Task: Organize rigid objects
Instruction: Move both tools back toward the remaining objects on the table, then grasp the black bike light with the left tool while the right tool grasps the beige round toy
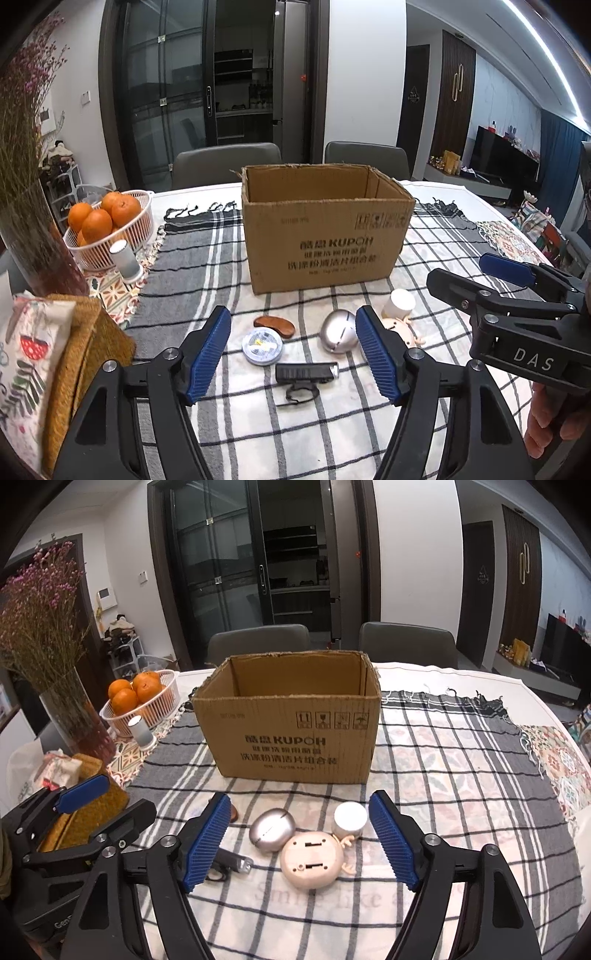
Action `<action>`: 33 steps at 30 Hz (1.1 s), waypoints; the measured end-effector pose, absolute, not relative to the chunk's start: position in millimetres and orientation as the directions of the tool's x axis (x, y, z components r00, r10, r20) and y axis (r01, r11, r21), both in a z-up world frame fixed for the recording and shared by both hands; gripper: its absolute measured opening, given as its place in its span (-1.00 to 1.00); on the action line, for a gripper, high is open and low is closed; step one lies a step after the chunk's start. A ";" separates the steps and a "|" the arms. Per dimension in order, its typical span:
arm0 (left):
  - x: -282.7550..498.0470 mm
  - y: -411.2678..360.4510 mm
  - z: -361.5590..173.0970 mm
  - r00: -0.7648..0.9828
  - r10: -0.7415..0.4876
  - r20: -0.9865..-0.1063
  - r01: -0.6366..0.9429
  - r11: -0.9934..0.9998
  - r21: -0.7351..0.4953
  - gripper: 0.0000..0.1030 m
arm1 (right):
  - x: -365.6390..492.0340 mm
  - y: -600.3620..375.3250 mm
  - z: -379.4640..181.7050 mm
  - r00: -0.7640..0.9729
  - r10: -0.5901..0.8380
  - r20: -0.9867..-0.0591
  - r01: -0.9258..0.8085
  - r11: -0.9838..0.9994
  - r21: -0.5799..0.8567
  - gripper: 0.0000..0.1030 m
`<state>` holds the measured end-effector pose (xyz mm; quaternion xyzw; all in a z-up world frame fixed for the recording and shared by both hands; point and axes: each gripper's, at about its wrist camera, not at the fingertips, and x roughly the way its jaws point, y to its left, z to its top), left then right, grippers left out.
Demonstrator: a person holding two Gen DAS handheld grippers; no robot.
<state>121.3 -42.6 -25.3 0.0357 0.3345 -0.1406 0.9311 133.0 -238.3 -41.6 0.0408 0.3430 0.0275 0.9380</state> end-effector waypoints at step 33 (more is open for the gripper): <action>121.4 -52.4 -119.9 0.663 -0.260 -0.702 0.311 0.949 -0.057 0.60 | 136.3 -248.6 -129.0 0.668 0.053 -0.743 -0.002 0.998 0.069 0.63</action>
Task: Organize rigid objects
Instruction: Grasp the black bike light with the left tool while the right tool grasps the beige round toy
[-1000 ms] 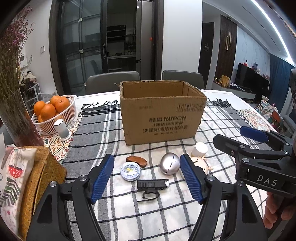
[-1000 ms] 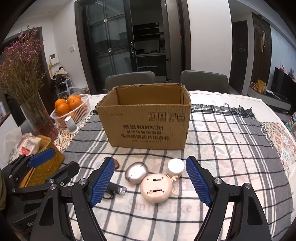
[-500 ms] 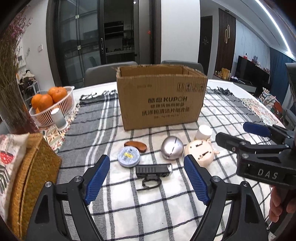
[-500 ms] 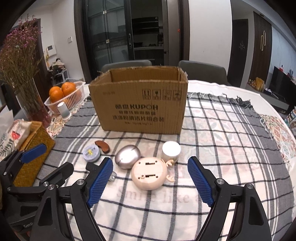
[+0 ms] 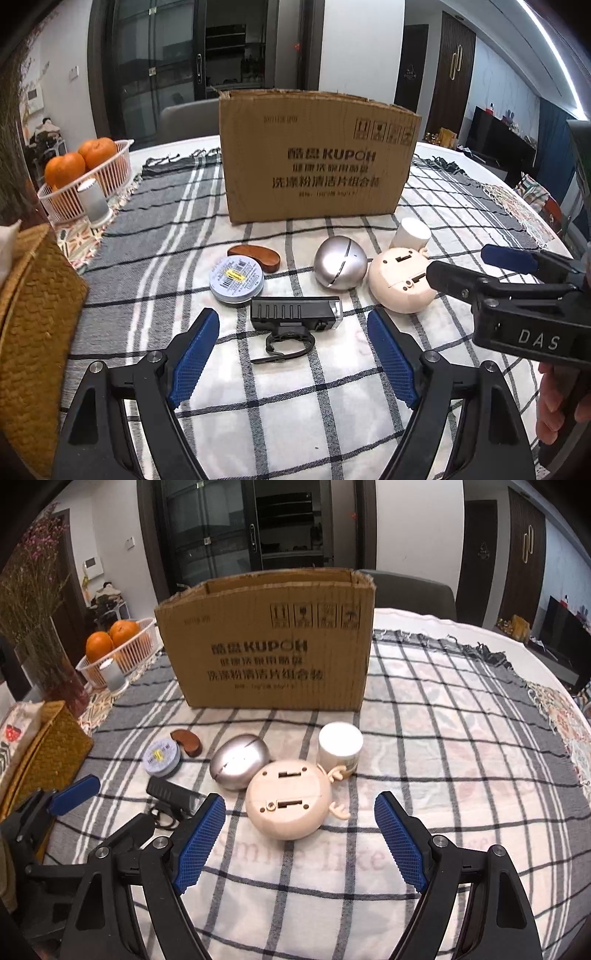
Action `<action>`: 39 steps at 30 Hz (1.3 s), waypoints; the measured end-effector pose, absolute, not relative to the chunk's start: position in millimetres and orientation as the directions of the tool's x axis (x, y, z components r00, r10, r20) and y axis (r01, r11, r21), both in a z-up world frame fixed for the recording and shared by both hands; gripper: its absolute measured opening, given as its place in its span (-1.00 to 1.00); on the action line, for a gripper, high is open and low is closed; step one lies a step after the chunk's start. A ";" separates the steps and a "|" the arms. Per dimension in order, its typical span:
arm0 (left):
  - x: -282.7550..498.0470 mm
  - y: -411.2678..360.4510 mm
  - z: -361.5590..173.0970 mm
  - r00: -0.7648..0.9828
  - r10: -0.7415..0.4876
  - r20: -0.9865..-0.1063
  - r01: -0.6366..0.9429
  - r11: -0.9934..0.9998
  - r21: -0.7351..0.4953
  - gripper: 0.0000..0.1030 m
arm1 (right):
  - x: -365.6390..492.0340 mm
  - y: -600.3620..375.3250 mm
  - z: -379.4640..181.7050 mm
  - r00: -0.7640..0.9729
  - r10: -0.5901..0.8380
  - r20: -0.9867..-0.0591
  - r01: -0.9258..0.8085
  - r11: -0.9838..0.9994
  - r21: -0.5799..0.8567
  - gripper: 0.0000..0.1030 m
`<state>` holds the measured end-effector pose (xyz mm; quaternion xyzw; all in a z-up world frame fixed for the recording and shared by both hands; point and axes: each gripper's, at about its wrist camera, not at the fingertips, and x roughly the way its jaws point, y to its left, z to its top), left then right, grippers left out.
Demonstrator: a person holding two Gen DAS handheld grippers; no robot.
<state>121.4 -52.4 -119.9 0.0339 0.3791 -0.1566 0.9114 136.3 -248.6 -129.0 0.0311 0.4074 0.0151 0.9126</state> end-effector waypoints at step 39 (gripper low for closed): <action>165.4 -63.6 -170.3 0.574 -0.283 -0.768 0.309 0.944 -0.117 0.42 | 189.9 -248.7 -191.7 0.528 0.154 -0.835 -0.026 0.986 0.166 0.62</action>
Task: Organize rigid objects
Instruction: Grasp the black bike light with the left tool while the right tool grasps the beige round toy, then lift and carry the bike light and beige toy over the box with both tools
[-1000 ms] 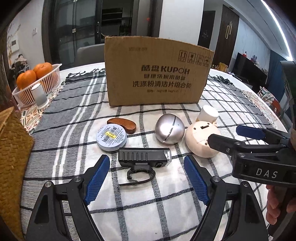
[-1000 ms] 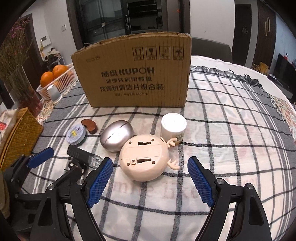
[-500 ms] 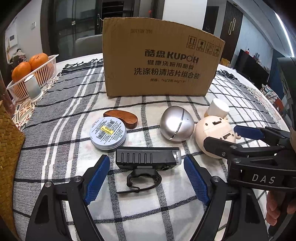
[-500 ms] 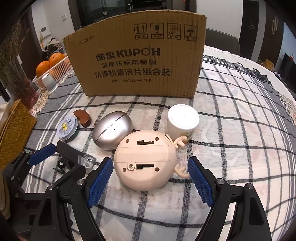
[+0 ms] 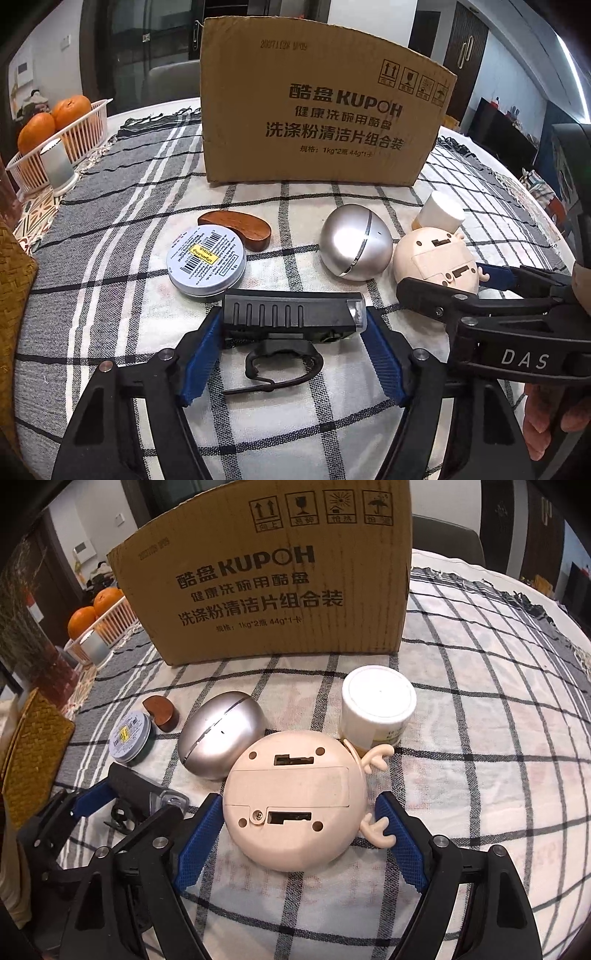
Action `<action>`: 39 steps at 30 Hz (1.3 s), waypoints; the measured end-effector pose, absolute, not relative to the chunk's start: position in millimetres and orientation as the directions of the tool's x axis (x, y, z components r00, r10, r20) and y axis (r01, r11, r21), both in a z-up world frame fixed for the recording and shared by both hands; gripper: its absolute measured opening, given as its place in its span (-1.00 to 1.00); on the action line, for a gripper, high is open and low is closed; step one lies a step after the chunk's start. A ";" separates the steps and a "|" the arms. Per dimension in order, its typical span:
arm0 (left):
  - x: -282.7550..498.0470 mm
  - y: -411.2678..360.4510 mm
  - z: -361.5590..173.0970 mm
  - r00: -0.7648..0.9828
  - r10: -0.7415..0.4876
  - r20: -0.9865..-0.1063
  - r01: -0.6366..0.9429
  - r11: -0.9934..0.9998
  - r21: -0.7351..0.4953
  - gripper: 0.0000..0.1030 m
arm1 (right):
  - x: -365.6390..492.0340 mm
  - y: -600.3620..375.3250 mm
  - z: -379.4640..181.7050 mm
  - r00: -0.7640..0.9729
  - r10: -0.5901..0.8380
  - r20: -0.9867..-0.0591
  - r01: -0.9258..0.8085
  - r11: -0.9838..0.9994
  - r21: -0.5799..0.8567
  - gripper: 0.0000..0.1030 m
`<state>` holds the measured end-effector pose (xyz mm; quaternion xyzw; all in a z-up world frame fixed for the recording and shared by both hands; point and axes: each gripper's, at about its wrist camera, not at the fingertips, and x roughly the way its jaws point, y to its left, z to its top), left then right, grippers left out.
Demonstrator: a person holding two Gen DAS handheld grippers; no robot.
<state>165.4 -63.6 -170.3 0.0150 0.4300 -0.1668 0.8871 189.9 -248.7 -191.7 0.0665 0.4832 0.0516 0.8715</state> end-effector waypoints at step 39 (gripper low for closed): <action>123.4 -41.7 -86.7 0.708 -0.237 -0.665 0.244 0.966 -0.084 0.42 | 132.1 -255.0 -115.9 0.707 0.071 -0.704 0.070 0.983 0.169 0.59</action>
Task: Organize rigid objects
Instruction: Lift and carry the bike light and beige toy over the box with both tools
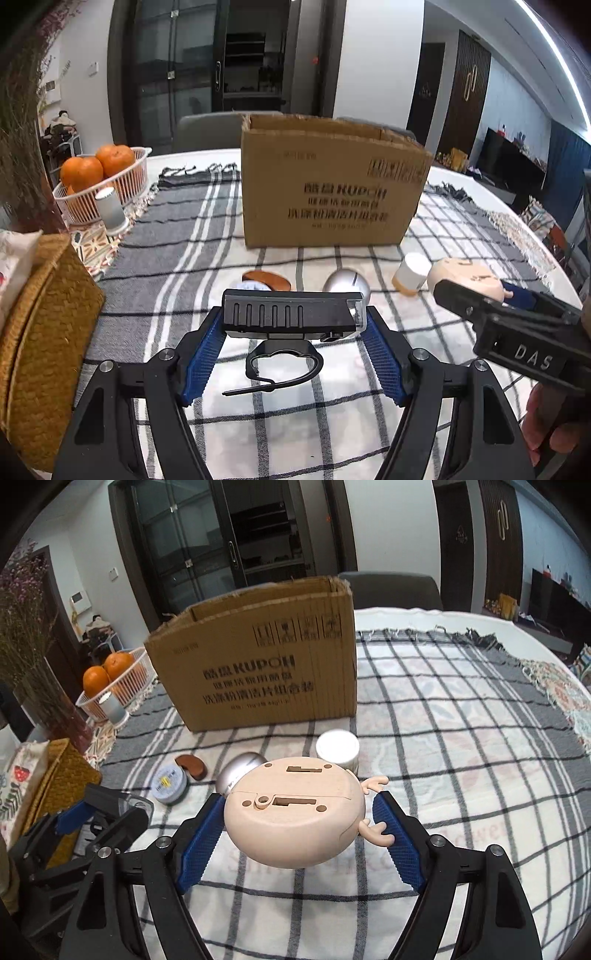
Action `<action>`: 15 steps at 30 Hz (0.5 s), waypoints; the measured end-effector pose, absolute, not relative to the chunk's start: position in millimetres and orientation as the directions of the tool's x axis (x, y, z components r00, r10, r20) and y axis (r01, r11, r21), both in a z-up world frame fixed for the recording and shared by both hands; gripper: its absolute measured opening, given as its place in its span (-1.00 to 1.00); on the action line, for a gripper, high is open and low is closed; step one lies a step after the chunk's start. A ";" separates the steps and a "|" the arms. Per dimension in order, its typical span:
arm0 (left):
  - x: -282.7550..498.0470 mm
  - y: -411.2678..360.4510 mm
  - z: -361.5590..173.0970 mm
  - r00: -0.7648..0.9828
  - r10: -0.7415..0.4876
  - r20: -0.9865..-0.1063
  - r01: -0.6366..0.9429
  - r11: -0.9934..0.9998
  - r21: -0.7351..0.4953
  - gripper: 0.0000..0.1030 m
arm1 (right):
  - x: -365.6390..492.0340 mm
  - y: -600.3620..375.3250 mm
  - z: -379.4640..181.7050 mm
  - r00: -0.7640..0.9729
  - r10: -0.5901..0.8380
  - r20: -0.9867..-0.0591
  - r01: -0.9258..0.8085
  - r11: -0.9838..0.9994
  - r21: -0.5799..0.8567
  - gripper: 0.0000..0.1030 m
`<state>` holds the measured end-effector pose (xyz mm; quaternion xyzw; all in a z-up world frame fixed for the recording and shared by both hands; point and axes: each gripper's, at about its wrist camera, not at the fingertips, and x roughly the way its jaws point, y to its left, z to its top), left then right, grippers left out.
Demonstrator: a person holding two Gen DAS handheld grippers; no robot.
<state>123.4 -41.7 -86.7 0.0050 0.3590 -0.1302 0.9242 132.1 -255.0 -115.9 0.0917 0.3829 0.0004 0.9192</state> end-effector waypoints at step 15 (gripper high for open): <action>123.2 -34.4 -46.4 0.774 -0.221 -0.593 0.227 0.972 -0.066 0.42 | 124.9 -244.6 -80.8 0.759 0.053 -0.649 0.057 0.987 0.147 0.59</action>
